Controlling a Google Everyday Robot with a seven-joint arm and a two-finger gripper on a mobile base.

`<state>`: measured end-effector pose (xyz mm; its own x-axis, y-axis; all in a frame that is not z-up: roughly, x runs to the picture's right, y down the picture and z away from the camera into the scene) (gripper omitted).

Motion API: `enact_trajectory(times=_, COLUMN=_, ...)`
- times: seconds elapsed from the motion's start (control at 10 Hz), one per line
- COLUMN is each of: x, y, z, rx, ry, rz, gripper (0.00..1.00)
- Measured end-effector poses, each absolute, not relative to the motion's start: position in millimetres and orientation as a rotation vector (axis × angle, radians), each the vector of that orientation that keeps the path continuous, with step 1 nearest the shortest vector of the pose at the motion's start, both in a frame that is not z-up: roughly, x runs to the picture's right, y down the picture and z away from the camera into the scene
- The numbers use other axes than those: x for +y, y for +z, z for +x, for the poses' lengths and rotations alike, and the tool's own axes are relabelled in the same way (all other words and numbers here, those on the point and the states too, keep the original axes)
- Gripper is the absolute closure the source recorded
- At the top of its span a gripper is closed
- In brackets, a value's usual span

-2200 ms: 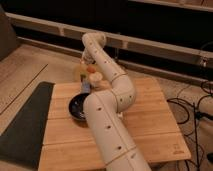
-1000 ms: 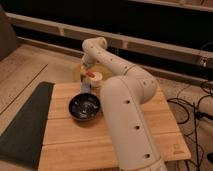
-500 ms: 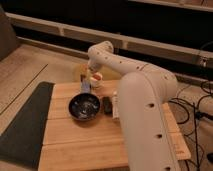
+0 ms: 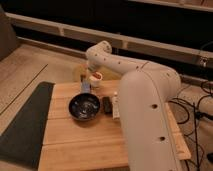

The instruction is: Place the pepper in the ceramic cup

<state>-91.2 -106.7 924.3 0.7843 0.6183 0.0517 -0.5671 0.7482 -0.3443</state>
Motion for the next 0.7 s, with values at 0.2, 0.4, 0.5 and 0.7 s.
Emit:
enact_trajectory(times=0.2, x=-112.6, y=928.6, z=-90.8, rx=-0.193, ry=0.631, rz=-0.308, gripper=1.00)
enact_trajectory(times=0.4, x=-120.9, y=934.2, z=-90.3, rx=-0.218, ry=0.608, rz=-0.301, gripper=1.00)
enact_trajectory(times=0.5, x=-121.0, y=939.1, z=-92.6, rx=-0.226, ry=0.589, rz=-0.309, gripper=1.00)
enact_trajectory(times=0.7, x=-118.5, y=946.6, z=-103.7, rx=-0.247, ry=0.561, rz=-0.329, gripper=1.00)
